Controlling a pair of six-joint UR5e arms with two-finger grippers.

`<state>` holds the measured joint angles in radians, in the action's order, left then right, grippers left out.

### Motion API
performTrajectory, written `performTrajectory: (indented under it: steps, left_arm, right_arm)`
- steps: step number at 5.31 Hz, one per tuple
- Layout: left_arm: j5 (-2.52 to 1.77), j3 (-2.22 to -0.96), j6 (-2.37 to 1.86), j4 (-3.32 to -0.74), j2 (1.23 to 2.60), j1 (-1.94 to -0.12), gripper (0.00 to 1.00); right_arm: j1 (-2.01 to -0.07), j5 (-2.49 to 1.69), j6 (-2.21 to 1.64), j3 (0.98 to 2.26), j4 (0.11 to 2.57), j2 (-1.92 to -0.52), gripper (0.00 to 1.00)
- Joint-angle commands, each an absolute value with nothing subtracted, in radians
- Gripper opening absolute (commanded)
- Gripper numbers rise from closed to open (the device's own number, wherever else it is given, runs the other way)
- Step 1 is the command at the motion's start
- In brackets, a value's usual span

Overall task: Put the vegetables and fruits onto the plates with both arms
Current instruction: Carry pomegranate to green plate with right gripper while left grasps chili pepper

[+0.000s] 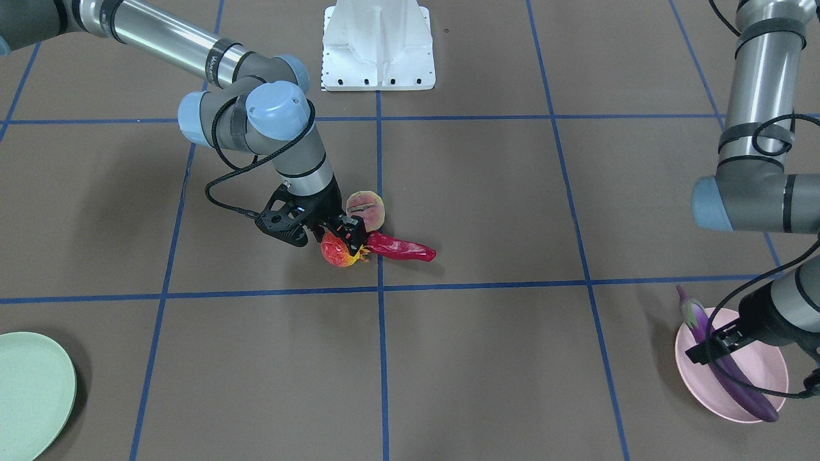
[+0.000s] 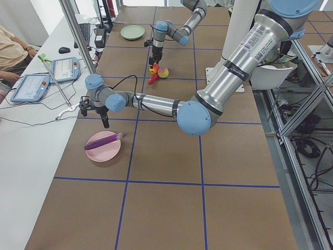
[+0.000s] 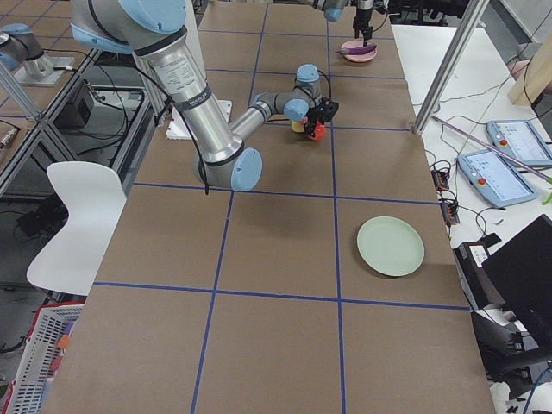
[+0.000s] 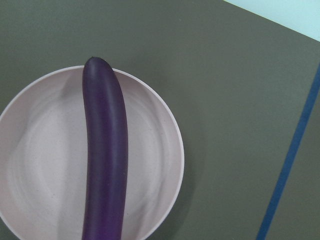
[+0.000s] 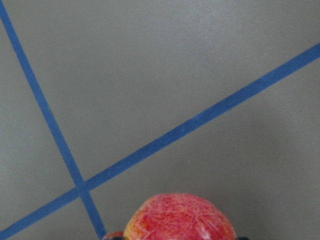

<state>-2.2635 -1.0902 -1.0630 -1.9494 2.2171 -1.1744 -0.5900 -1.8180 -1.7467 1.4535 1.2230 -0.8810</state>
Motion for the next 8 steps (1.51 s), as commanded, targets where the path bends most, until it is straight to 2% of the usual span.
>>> performTrajectory:
  steps: [1, 2, 3, 6, 7, 8]
  left_arm:
    - [-2.283, -1.223, -1.33, -1.951, 2.223, -1.078, 1.0]
    - [-2.273, -1.291, -1.564, -1.95, 2.244, -1.002, 1.0]
    - [-2.264, -1.302, -1.715, -1.947, 2.287, -0.959, 1.0]
    - [-2.111, -1.289, -2.122, -1.925, 2.431, -0.74, 1.0]
    - [-2.027, -1.26, -2.163, -1.924, 2.466, -0.695, 1.0]
    - [-2.022, -1.226, -2.195, -1.925, 2.473, -0.672, 1.0]
  right_arm:
    - [-0.667, -1.83, -1.72, 1.46, 1.226, -0.879, 0.0]
    - [-0.786, -1.889, -1.616, 1.441, 1.227, -0.899, 0.0]
    - [-0.902, -1.951, -1.463, 1.374, 1.227, -0.908, 0.0]
    - [-1.157, -1.912, -1.076, 1.099, 1.217, -0.91, 0.0]
    - [-1.166, -1.852, -1.071, 1.022, 1.163, -0.911, 0.0]
    - [-1.164, -1.848, -1.069, 1.006, 1.104, -0.972, 0.0]
